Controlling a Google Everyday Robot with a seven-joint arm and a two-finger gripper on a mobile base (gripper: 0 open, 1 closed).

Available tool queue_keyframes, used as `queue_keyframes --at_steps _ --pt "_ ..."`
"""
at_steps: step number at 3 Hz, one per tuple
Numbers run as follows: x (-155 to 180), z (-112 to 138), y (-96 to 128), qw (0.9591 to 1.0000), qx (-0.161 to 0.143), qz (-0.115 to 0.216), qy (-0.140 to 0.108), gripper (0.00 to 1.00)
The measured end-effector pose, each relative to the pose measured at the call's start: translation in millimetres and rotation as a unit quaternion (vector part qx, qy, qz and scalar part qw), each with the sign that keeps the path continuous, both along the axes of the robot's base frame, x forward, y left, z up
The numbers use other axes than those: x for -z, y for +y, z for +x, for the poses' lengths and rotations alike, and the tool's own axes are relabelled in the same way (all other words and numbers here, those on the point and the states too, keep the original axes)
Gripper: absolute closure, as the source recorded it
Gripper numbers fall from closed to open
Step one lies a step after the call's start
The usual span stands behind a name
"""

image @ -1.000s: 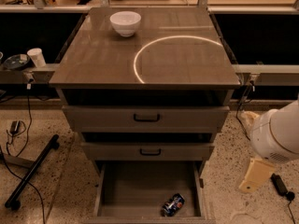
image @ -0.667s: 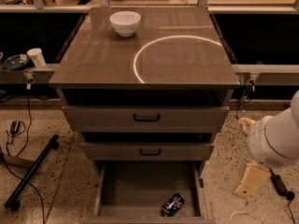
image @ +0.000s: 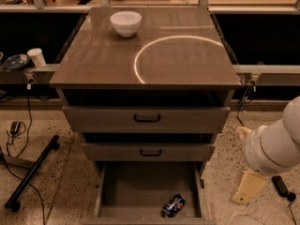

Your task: Pick pepsi can from bottom drawer and place on counter

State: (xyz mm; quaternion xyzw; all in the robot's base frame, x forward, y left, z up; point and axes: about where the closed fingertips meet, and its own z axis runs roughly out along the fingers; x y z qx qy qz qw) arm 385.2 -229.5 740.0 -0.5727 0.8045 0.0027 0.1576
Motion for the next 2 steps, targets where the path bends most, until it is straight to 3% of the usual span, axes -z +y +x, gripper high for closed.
queue_keyframes --at_steps 1,2 --pt "18.4 -1.1 0.4 0.9974 -0.005 0.069 0.021 0.00" --pt "33.2 0.6 5.6 0.9888 -0.017 0.143 0.040 0.00"
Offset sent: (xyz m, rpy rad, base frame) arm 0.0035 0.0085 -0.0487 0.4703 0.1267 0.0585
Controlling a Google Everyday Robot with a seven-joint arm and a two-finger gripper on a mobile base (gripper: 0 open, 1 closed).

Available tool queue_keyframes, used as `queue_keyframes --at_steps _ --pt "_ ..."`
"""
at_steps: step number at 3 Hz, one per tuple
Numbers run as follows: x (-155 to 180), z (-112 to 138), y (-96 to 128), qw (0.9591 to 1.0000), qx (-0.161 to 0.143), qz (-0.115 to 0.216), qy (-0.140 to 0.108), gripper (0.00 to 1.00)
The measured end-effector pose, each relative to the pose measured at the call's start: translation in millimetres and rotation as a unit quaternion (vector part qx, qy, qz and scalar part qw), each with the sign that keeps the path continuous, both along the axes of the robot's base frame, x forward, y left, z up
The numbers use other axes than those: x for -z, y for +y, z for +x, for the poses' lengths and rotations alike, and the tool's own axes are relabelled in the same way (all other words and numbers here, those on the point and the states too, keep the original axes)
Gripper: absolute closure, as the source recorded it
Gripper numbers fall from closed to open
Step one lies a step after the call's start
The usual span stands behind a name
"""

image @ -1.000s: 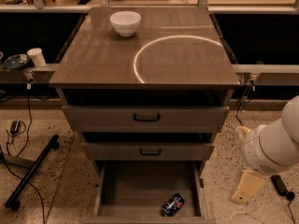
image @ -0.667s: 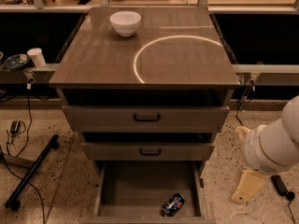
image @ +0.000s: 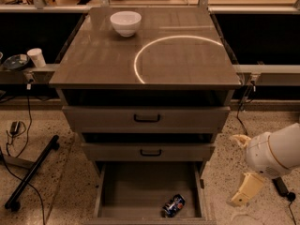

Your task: Pick pepsi can from bottom drawer and place on counter

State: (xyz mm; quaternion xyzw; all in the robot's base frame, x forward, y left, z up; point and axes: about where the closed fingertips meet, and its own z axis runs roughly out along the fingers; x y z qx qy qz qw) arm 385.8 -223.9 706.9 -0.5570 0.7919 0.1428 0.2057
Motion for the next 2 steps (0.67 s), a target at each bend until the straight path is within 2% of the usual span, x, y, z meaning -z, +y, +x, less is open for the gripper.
queue_keyframes --at_steps 1,2 --pt "14.1 3.8 9.1 0.9983 -0.012 0.056 0.013 0.00" --pt "17.3 1.5 12.4 0.9985 -0.011 0.053 0.007 0.00"
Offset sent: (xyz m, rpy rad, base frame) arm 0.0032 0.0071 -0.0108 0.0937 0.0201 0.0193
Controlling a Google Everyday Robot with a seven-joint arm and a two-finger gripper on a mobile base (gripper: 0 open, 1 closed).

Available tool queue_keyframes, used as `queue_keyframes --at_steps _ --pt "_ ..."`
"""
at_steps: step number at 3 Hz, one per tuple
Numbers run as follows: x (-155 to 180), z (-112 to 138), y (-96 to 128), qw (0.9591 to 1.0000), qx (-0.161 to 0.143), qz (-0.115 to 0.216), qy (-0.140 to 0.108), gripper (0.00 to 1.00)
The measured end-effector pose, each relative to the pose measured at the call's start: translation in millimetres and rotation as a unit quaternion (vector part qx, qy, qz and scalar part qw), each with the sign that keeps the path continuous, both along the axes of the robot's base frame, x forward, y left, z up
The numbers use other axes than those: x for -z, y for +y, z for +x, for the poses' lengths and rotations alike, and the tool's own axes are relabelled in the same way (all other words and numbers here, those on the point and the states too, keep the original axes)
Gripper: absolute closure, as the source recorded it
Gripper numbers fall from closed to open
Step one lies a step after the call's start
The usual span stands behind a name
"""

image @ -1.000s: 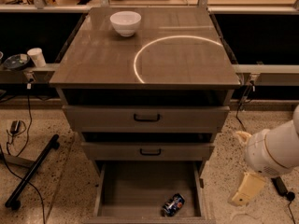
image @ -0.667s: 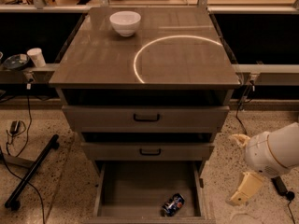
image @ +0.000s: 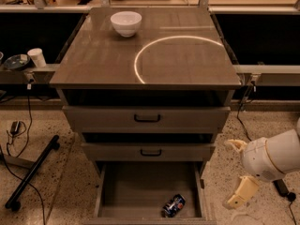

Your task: Pick pepsi can from bottom drawer and place on counter

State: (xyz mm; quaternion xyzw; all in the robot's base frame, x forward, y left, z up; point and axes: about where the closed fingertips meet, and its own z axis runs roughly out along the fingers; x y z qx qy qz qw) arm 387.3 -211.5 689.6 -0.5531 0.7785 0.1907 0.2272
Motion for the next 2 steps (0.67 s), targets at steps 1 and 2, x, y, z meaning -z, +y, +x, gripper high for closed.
queue_keyframes --at_steps 1,2 --pt "9.3 -0.9 1.9 1.0000 0.003 0.004 0.005 0.00" --pt "44.2 -0.8 7.1 0.9994 0.004 0.021 0.029 0.00"
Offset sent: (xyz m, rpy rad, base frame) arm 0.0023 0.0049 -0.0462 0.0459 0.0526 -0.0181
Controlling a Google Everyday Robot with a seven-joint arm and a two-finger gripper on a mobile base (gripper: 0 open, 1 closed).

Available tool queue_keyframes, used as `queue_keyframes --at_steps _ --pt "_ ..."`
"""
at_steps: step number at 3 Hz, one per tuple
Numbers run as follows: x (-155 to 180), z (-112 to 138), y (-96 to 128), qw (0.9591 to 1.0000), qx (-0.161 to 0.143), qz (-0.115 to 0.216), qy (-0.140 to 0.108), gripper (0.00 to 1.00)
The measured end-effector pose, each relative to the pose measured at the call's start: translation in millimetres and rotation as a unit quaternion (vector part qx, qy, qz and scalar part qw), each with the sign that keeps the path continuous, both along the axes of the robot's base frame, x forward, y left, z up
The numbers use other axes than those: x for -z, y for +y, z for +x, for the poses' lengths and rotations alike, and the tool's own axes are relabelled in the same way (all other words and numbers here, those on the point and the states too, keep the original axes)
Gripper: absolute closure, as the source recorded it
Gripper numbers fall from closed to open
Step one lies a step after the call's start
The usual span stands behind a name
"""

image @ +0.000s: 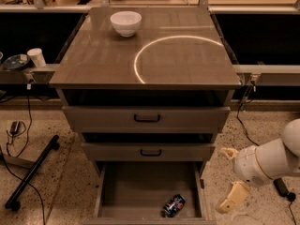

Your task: Pick pepsi can from bottom drawer and place on counter

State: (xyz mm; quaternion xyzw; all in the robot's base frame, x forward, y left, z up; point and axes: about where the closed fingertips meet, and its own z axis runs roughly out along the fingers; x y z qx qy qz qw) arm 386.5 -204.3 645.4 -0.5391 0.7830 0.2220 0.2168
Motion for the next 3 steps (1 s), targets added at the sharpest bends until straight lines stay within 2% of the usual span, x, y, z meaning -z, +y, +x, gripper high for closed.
queue_keyframes --at_steps 1,3 --pt "0.0 0.0 0.0 1.0000 0.000 0.000 0.000 0.00" --pt "50.6 -2.9 1.9 0.9994 0.012 0.003 0.032 0.00"
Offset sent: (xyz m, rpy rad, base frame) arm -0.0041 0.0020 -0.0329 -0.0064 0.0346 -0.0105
